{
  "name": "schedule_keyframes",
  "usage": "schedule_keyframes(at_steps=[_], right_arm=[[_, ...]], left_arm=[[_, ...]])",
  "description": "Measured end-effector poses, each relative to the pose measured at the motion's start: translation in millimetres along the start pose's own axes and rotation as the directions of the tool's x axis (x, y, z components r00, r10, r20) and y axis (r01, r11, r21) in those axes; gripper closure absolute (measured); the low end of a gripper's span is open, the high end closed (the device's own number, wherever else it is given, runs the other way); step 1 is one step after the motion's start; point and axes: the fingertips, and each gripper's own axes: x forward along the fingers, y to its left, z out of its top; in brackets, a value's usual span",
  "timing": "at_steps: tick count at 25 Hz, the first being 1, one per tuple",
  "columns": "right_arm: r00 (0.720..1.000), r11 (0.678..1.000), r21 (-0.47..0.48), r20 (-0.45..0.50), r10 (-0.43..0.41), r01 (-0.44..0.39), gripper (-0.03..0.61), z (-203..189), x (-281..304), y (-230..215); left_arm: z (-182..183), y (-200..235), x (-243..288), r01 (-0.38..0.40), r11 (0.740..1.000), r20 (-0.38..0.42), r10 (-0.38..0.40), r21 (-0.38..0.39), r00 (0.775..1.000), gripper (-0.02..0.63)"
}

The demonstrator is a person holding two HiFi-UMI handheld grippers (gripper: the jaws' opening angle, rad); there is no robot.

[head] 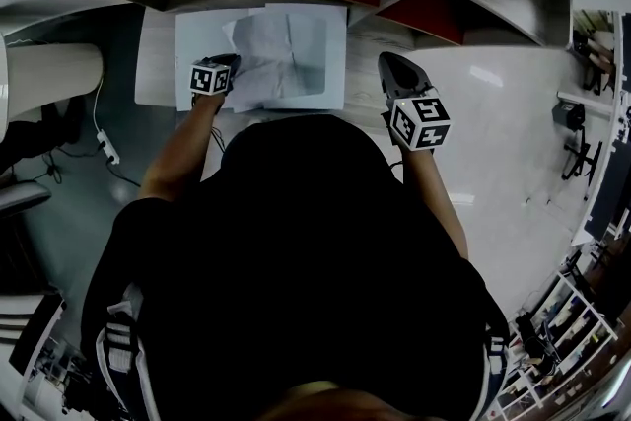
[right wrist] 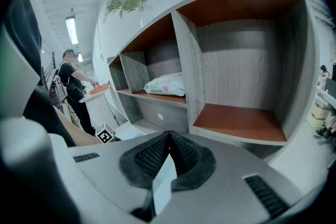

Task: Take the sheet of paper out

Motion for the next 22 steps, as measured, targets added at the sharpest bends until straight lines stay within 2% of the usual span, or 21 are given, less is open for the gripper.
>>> schedule_keyframes(at_steps=[10,16,22], right_arm=[[1.000,1.000,-0.009,0.021,0.013,-0.013,0.565,6.4,3.0,17.3],[0.999,1.000,-0.010,0.031,0.016,-0.015,0.565,8.4,4.6,27.5],[0.999,1.000,-0.015,0.032,0.022,-0.021,0.565,10.2,5.4,40.8]], left_arm=[[-6.3,13.6,-32.7,-0.026,1.000,0.040,0.026,-0.017,0.999,0.591],[-3.4,22.1,-55.1,-0.049,0.999,0.069,0.049,0.000,0.996,0.591],[3.7,21.5,-78.3,-0.034,0.999,0.117,0.033,0.010,0.993,0.591]])
